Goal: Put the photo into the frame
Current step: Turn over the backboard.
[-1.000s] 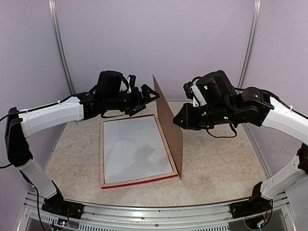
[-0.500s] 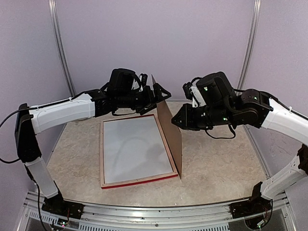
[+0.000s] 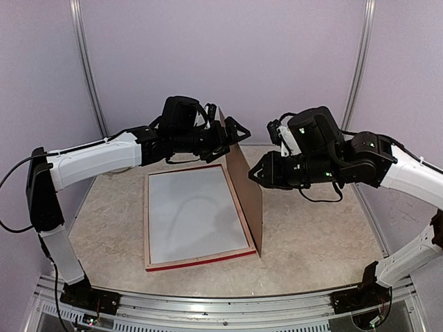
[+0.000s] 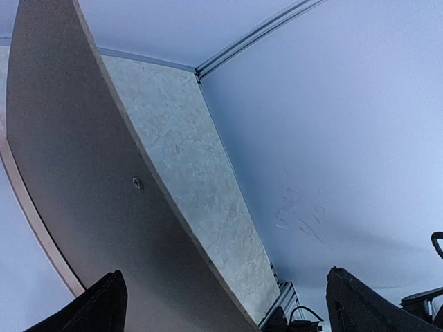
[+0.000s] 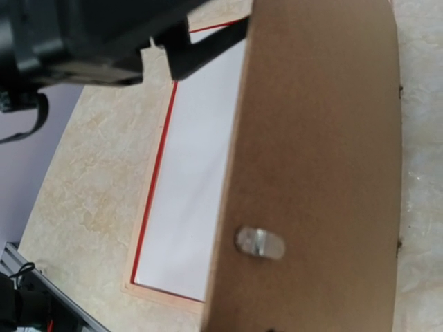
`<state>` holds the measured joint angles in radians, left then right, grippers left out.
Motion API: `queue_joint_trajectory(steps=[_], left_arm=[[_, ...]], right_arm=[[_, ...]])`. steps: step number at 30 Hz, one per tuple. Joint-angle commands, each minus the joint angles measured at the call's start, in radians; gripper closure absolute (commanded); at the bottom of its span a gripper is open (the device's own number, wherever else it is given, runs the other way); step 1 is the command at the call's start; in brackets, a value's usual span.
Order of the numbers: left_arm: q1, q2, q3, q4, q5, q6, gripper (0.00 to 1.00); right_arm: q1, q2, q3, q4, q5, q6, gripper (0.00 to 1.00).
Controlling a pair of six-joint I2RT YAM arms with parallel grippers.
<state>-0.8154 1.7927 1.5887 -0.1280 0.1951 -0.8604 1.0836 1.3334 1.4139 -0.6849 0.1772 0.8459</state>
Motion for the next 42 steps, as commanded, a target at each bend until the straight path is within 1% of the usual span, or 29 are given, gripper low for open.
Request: queue_joint_trajectory(steps=[1,4,7,13,16,19,22,27,30,34,38,42], left_arm=[[-0.008,0.018,0.033,0.011,0.003,-0.002,0.01],[-0.01,0.019,0.033,0.01,0.001,-0.003,0.01],[-0.01,0.018,0.029,0.01,0.0,-0.002,0.01],[-0.011,0.015,0.026,0.009,-0.002,-0.002,0.01],[-0.011,0.014,0.021,0.008,-0.001,-0.003,0.01],[-0.011,0.009,0.017,0.008,0.0,-0.001,0.01],[-0.011,0.003,0.012,0.008,-0.002,-0.001,0.01],[-0.011,-0.013,-0.007,0.01,-0.002,-0.004,0.01],[-0.011,-0.022,-0.019,0.01,-0.002,-0.006,0.01],[-0.011,-0.034,-0.048,0.014,0.004,-0.016,0.01],[-0.008,-0.056,-0.088,0.017,0.002,-0.023,0.01],[0.001,-0.094,-0.136,0.023,0.003,-0.025,0.01]], right_arm=[[0.0,-0.061,-0.033,0.0,0.008,-0.004,0.72],[-0.008,-0.108,-0.076,0.043,-0.001,-0.003,0.69],[-0.019,-0.136,-0.112,0.106,-0.045,-0.014,0.68],[-0.021,-0.116,-0.138,0.201,-0.169,-0.043,0.67],[-0.022,-0.114,-0.14,0.205,-0.173,-0.044,0.66],[-0.036,-0.142,-0.148,0.182,-0.133,-0.026,0.66],[-0.093,-0.201,-0.196,0.171,-0.107,0.003,0.67],[-0.211,-0.266,-0.306,0.159,-0.12,0.031,0.67],[-0.257,-0.249,-0.362,0.165,-0.152,0.029,0.67],[-0.313,-0.201,-0.436,0.222,-0.215,0.023,0.67],[-0.364,-0.139,-0.501,0.302,-0.268,0.017,0.67],[-0.4,-0.04,-0.552,0.398,-0.327,-0.006,0.67]])
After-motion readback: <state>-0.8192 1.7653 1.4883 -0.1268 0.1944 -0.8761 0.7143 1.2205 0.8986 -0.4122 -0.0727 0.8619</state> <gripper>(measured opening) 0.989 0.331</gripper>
